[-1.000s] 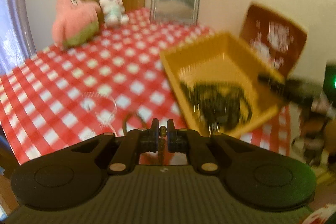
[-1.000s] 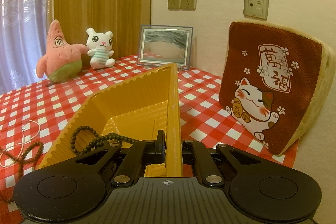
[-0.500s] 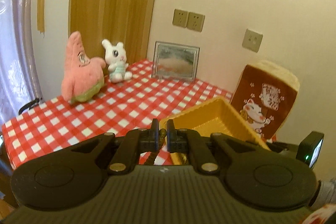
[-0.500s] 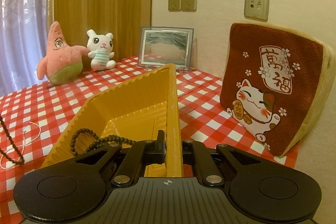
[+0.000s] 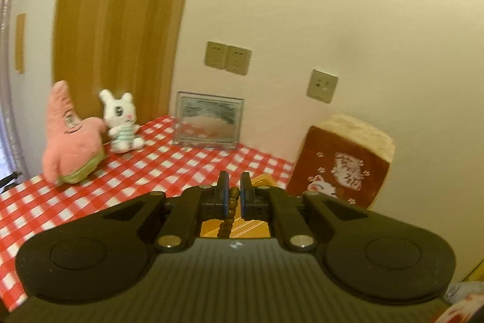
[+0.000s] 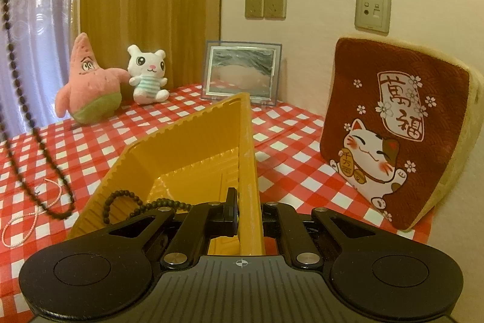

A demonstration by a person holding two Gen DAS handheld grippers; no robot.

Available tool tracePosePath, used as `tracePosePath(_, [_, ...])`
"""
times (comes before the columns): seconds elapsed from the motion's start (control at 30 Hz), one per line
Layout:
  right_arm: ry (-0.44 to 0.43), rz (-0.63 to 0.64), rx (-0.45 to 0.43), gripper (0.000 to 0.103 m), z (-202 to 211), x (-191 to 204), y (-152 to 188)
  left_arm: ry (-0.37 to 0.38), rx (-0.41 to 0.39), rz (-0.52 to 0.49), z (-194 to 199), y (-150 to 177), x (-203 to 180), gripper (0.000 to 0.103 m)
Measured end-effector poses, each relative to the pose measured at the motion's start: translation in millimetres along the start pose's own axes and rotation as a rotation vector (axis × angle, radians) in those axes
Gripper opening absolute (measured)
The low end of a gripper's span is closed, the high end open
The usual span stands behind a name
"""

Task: Organize jewelry
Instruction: 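Lift the brown bead necklace high with the left tool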

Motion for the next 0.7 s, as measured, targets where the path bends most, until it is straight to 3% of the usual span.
tracePosePath(0.47, [-0.002,0.001,-0.002,0.006,-0.4,0.5,-0.6,0.091,-0.038,-0.019,-65.6,-34.5,-66.6,0.006])
tracePosePath(0.6, [-0.001,0.002,-0.002,0.006,-0.2,0.6,-0.4,0.105,-0.012,0.040,-92.2,-25.6,-73.3,0.006])
tracePosePath(0.7, [-0.001,0.000,0.000,0.006,-0.5,0.4,-0.2,0.118,0.070,0.116,-117.4,-2.6,-72.9,0.006])
Point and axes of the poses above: each gripper's, at about its wrist camera, not at the fingertips, and z roughly against the way its jaws point, x to its left, y to its underside, the point moved 8 cm from there along -z, roughly the way its jaws point, and after that the axes turned 8 degrees about -y, right-handed, at the moved point
